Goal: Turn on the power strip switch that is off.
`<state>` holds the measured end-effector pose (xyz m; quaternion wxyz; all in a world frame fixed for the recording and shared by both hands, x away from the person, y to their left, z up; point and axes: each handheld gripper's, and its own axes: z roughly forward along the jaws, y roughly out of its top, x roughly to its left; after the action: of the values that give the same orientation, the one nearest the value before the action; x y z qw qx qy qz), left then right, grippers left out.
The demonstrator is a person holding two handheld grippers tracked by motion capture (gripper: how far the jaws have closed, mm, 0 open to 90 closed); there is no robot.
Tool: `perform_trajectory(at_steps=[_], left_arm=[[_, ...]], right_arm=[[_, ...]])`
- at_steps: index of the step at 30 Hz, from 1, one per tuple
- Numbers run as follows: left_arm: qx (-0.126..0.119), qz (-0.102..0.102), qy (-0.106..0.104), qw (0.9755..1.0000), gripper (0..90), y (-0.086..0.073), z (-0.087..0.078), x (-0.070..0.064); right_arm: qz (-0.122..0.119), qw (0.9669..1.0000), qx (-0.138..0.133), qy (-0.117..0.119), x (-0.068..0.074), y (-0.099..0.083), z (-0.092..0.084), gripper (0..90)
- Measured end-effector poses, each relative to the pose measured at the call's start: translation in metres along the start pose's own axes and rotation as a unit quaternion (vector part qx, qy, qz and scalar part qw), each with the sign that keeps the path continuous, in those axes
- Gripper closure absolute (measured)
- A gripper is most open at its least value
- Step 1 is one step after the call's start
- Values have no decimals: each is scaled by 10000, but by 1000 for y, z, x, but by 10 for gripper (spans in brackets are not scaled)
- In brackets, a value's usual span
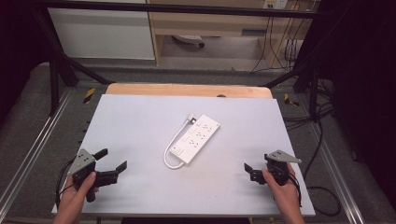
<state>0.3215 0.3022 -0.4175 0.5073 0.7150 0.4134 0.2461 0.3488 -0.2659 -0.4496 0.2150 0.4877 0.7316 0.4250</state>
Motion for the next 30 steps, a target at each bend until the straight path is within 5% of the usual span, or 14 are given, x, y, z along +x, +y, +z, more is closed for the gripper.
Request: perform_trajectory(at_steps=[4,12,22,30], left_arm=[[-7,3,7,10000,83,0,0,1],[-4,10,-11,10000,83,0,0,1],[-5,85,-63,9999,84,1,1,-1],[-39,-2,-51,10000,54,1,1,1]], right_arm=[[-77,9996,-251,-38,0,2,0,55],[135,9990,-427,42,-3,4,-4,49],[21,9963,-854,122,3,11,-13,46],[-14,9956,-919,197,6,15,-11,40]])
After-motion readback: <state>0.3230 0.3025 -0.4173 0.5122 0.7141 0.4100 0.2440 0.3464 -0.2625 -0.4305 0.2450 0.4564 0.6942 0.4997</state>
